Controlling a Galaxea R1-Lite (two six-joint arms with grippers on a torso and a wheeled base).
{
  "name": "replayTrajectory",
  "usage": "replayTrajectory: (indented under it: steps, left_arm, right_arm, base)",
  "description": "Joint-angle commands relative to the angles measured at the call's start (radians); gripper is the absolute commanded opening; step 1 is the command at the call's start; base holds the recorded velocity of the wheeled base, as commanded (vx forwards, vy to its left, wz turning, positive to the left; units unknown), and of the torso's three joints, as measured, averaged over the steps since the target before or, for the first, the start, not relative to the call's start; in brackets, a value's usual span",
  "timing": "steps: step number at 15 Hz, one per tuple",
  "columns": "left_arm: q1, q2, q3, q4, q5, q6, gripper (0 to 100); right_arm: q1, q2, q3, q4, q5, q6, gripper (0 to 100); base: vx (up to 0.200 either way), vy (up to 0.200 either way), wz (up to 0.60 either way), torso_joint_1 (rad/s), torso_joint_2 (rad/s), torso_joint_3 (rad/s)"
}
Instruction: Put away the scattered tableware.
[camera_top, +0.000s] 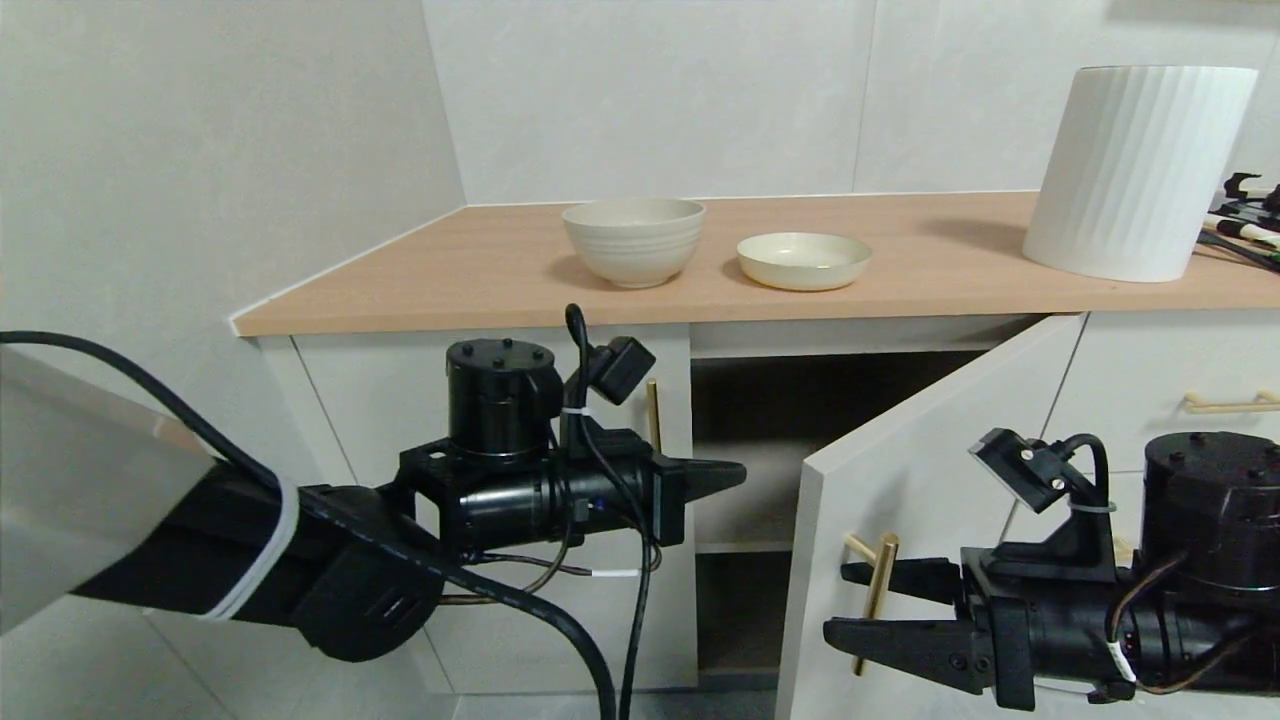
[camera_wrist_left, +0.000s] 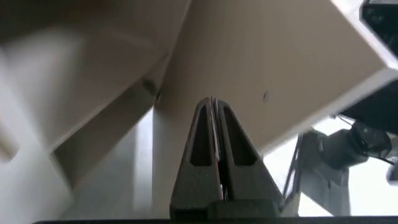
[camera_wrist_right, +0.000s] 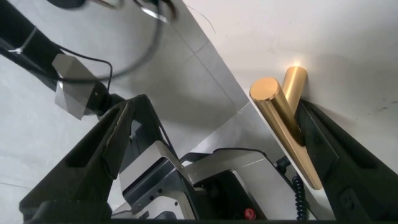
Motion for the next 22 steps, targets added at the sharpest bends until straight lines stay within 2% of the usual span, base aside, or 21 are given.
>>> replayTrajectory:
  steps: [1, 3, 6, 10, 13, 16, 22]
  left_arm:
    - [-0.055, 0.113, 0.001, -0.061, 0.044, 0.003, 0]
    - [-0.101, 0.159, -0.006, -0.144, 0.112, 0.002, 0]
    - [-0.129, 0.156, -0.005, -0.170, 0.118, 0.000, 0]
    - [-0.132, 0.156, -0.003, -0.193, 0.121, 0.000, 0]
    - [-0.135, 0.160, -0.005, -0.198, 0.119, -0.001, 0]
    - [-0.150, 0.160, -0.005, -0.199, 0.119, -0.001, 0]
    - [-0.157, 0.153, 0.014, -0.236, 0.119, -0.001, 0]
  right_arm:
    - [-0.001, -0.010, 0.008, -0.002, -0.002, -0.001, 100]
    - [-0.001, -0.008, 0.011, -0.002, -0.003, -0.001, 100]
    - [-0.009, -0.017, 0.025, -0.002, -0.005, -0.004, 100]
    - [-0.038, -0.044, 0.042, -0.002, -0.006, -0.007, 100]
    - [-0.040, -0.053, 0.056, -0.002, -0.033, -0.081, 100]
    - [-0.078, -0.083, 0.056, -0.002, -0.068, -0.096, 100]
    - [-0.081, -0.257, 0.165, 0.059, -0.065, -0.096, 100]
  base:
    - [0.000, 0.000, 0.00, 0.000, 0.00, 0.000]
    - [0.000, 0.000, 0.00, 0.000, 0.00, 0.000]
    - [0.000, 0.000, 0.00, 0.000, 0.00, 0.000]
    - [0.000, 0.000, 0.00, 0.000, 0.00, 0.000]
    - [0.000, 0.000, 0.00, 0.000, 0.00, 0.000]
    - [0.000, 0.000, 0.00, 0.000, 0.00, 0.000]
    - [0.000, 0.000, 0.00, 0.000, 0.00, 0.000]
